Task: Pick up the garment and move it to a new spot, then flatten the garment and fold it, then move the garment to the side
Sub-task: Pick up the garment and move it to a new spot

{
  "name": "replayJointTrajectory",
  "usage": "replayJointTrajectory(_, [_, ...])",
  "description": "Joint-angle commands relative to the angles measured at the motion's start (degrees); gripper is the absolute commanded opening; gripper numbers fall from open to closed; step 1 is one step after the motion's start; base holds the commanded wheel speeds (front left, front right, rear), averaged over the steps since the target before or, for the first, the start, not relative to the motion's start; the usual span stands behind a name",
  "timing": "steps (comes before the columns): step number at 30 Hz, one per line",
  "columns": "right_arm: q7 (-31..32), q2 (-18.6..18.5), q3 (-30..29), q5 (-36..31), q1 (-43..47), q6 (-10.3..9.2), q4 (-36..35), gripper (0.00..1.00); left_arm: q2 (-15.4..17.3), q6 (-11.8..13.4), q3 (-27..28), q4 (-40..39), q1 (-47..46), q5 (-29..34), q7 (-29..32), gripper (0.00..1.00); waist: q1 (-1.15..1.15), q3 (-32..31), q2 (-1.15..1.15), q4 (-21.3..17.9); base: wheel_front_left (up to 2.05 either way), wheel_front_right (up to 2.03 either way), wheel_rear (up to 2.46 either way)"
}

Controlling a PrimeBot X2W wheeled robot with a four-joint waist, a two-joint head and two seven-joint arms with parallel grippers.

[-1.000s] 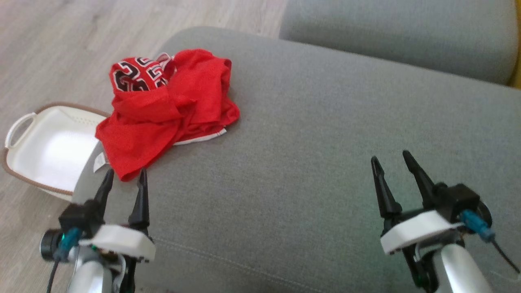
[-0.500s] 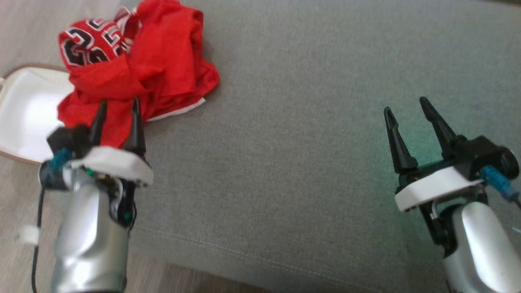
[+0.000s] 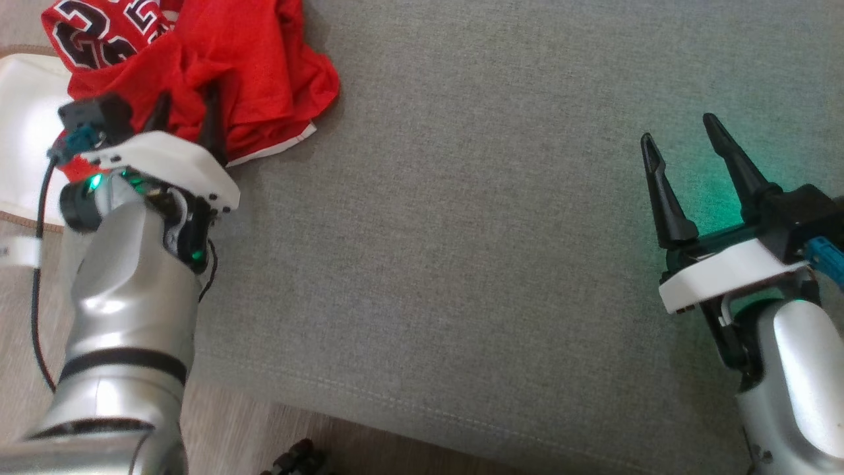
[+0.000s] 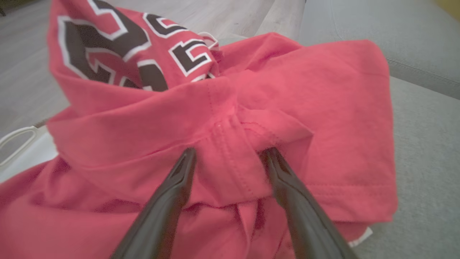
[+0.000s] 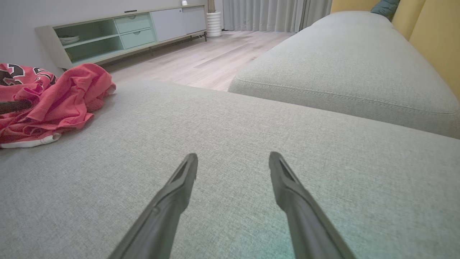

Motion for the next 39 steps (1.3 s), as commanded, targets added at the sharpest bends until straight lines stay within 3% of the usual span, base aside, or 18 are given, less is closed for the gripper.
replayJointTrajectory(1, [0.2, -0.1, 1.1, -0.2, -0.7, -0.05, -2.2, 1.00, 3.1, 0.0, 0.8, -0.2, -1.9, -0.6, 0.0, 1.00, -0.01, 0.1, 0.00, 0.0, 0.00, 0.00, 0.00])
replayJointTrajectory(3, [0.3, -0.3, 1.0, -0.1, -0.6, -0.05, -2.2, 1.00, 3.3, 0.0, 0.2, 2.6, -3.6, -1.5, 1.7, 1.00, -0.01, 0.1, 0.00, 0.1, 0.00, 0.00, 0.00])
replayJointTrajectory(4, [0.4, -0.3, 1.0, -0.1, -0.5, -0.05, -2.2, 1.00, 3.3, 0.0, -0.1, 3.5, -4.3, -2.1, 2.2, 0.84, -0.01, 0.0, 0.00, 0.1, 0.00, 0.00, 0.00])
replayJointTrajectory(5, [0.4, -0.4, 0.9, 0.0, -0.4, -0.05, -2.2, 1.00, 3.6, 0.0, -0.4, 4.5, -5.0, -2.5, 2.7, 0.39, -0.01, -0.1, 0.00, 0.2, 0.00, 0.00, 0.00])
replayJointTrajectory(6, [0.5, -0.4, 0.8, 0.0, -0.3, -0.05, -2.2, 1.00, 3.7, 0.0, -0.6, 5.3, -5.5, -2.8, 3.0, 0.04, -0.01, -0.3, 0.00, 0.2, 0.00, 0.00, 0.00])
replayJointTrajectory(7, [0.5, -0.4, 0.8, 0.0, -0.2, -0.05, -2.2, 1.00, 3.9, 0.0, -0.9, 5.9, -5.9, -3.2, 3.0, 0.00, -0.01, -0.6, 0.00, 0.3, 0.00, 0.00, 0.00])
replayJointTrajectory(18, [-0.7, 1.6, -0.2, 0.8, 3.4, -0.05, -0.3, 1.00, 7.4, 1.0, -1.6, 2.6, -4.4, -2.4, -2.3, 0.00, -0.01, -7.7, 0.00, 0.5, 0.00, 0.00, 0.00])
replayJointTrajectory(26, [-2.2, 3.8, -0.7, 1.3, 6.7, -0.05, 1.4, 1.00, 8.5, 4.0, -1.4, -16.0, 5.1, 0.7, -2.5, 0.00, -0.01, -14.7, 0.00, 0.0, 0.00, 0.00, 0.00])
replayJointTrajectory(33, [-3.1, 5.3, -0.8, 1.7, 9.1, -0.05, 2.0, 1.00, 7.5, 4.4, -3.3, -30.0, 15.0, 2.1, -2.3, 0.00, -0.01, -19.6, 0.00, -2.1, 0.00, 0.00, 0.00])
replayJointTrajectory(39, [-3.0, 6.3, -1.0, 1.9, 10.5, -0.05, 1.4, 1.00, 5.9, 4.2, -7.2, -43.3, 23.4, 3.0, 2.3, 0.00, -0.01, -21.8, 0.00, -5.3, 0.00, 0.00, 0.00])
